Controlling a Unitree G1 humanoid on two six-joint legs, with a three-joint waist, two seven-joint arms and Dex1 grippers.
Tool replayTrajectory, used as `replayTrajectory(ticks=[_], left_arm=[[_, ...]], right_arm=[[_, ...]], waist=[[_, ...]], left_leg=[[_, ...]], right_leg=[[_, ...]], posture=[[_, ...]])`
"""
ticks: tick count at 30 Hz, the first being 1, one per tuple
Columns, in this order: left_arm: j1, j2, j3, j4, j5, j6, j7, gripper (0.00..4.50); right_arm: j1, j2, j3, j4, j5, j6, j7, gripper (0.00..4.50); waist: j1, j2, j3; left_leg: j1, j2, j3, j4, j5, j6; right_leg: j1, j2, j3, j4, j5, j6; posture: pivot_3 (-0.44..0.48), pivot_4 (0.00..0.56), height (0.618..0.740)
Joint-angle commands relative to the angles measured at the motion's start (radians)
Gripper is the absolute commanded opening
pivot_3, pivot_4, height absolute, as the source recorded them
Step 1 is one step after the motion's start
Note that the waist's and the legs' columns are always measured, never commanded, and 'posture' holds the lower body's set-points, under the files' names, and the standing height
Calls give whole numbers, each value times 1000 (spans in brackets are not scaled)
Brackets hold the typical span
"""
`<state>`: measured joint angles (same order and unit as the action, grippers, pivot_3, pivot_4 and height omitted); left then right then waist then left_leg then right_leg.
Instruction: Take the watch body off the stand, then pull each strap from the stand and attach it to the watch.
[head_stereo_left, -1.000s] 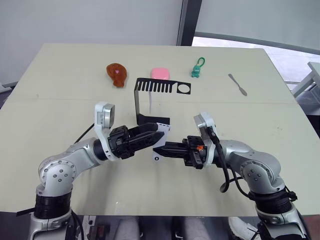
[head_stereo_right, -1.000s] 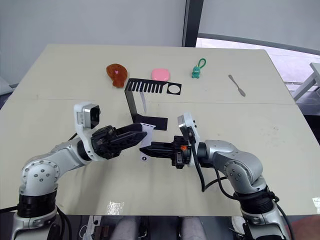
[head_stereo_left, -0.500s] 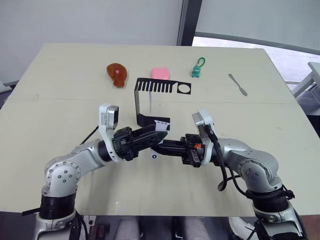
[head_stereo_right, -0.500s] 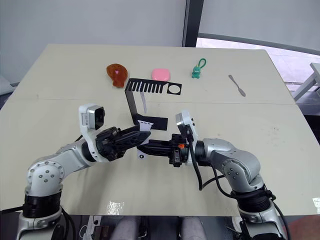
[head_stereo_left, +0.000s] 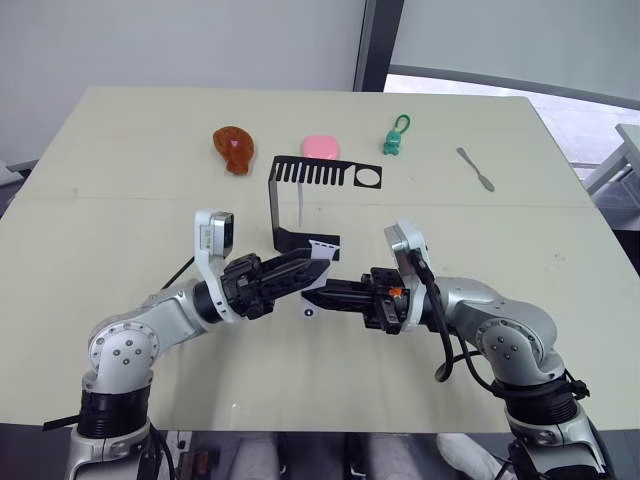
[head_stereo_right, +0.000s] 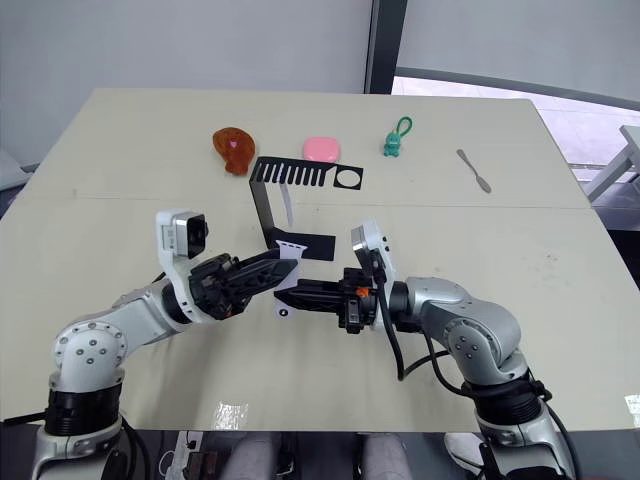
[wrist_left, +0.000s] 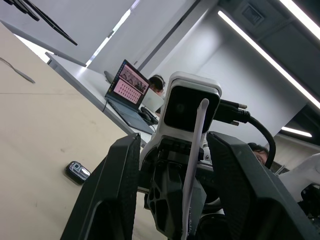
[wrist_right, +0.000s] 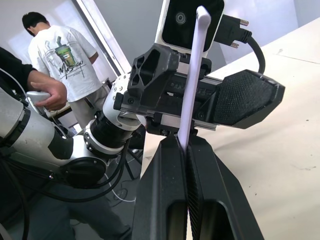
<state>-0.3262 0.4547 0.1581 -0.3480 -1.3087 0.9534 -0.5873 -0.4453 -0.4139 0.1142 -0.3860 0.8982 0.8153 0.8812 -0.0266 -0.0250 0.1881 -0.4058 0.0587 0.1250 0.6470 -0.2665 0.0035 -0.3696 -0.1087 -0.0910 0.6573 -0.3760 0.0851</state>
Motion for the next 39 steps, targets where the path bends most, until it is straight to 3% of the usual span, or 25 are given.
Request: replayTrajectory(ticks=[1,29,34,39], left_arm=[[2,0,10,-33,-35,-5,-1,2290],[-1,-14,9,-34,-34,-30,12,2290],[5,-19,0,-44,-26,-43,7,35],[15,-17,1,-56,-29,-53,-8,35]], right_arm=[[2,-7,-2,-33,11,3,3,0],[5,-5,7,-26,-1,-2,10,0],[6,-8,6,-28,3,3,12,0],[6,-11,7,-28,2,3,13,0]], waist=[[0,0,0],[0,0,0],[0,0,0],[0,0,0]], left_leg=[[0,0,0,0,0,0],[0,0,0,0,0,0],[0,0,0,0,0,0],[0,0,0,0,0,0]], right_leg=[[0,0,0,0,0,0],[0,0,0,-3,0,0],[0,0,0,-3,0,0],[0,0,0,-3,0,0]], posture=[[0,150,740],[0,150,740],[0,150,740],[0,150,740]])
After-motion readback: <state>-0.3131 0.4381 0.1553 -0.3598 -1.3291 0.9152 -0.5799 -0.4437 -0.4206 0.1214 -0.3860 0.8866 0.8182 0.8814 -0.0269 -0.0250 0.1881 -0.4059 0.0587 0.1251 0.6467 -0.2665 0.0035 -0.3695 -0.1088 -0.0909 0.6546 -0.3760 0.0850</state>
